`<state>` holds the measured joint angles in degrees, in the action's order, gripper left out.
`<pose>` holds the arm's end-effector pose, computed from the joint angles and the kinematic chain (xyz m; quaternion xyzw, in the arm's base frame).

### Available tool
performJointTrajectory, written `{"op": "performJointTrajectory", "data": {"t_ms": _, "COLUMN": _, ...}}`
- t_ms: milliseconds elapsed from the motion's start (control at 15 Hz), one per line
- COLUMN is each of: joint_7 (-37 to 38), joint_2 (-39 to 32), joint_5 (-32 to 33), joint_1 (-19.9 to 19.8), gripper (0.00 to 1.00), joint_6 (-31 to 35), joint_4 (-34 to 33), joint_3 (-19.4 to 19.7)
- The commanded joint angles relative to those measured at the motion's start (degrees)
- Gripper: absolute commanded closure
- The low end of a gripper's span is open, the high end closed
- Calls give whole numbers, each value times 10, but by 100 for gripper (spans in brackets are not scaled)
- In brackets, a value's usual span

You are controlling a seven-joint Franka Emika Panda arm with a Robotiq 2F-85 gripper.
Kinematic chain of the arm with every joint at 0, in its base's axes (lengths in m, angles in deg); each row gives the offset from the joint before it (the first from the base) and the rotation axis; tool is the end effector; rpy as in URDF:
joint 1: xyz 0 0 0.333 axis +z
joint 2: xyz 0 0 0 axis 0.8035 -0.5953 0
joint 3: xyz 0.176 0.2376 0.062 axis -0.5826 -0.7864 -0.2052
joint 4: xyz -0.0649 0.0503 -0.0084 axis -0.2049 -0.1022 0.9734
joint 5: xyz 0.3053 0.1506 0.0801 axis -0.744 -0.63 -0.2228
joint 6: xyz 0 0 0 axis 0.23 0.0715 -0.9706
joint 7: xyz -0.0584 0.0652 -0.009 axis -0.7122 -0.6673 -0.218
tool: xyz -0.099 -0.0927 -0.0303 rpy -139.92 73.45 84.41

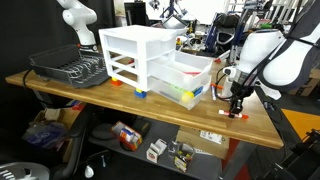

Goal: Pick up the red marker and put it in the middle drawer

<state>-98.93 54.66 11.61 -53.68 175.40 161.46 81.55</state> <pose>0.4114 0.0354 0.1141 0.9347 0.3553 0.0044 0.0088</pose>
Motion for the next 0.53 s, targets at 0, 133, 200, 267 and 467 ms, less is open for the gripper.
{"op": "performJointTrajectory", "data": {"t_ms": 0, "joint_7": 23, "joint_2": 3, "joint_5": 7, "joint_1": -9, "gripper": 100, "joint_6": 3, "joint_4": 4, "joint_3": -3}}
{"op": "performJointTrajectory", "data": {"t_ms": 133, "joint_7": 37, "joint_2": 17, "joint_5": 6, "joint_1": -4, "gripper": 95, "joint_6": -2, "joint_4": 12, "joint_3": 2}}
{"op": "performJointTrajectory", "data": {"t_ms": 200, "joint_7": 47, "joint_2": 25, "joint_5": 8, "joint_1": 2, "gripper": 95, "joint_6": -4, "joint_4": 17, "joint_3": 9}}
{"op": "performJointTrajectory", "data": {"t_ms": 267, "joint_7": 54, "joint_2": 33, "joint_5": 8, "joint_1": 5, "gripper": 95, "joint_6": -7, "joint_4": 21, "joint_3": 13}}
{"op": "performJointTrajectory", "data": {"t_ms": 467, "joint_7": 89, "joint_2": 78, "joint_5": 16, "joint_1": 30, "gripper": 95, "joint_6": -25, "joint_4": 48, "joint_3": 42}}
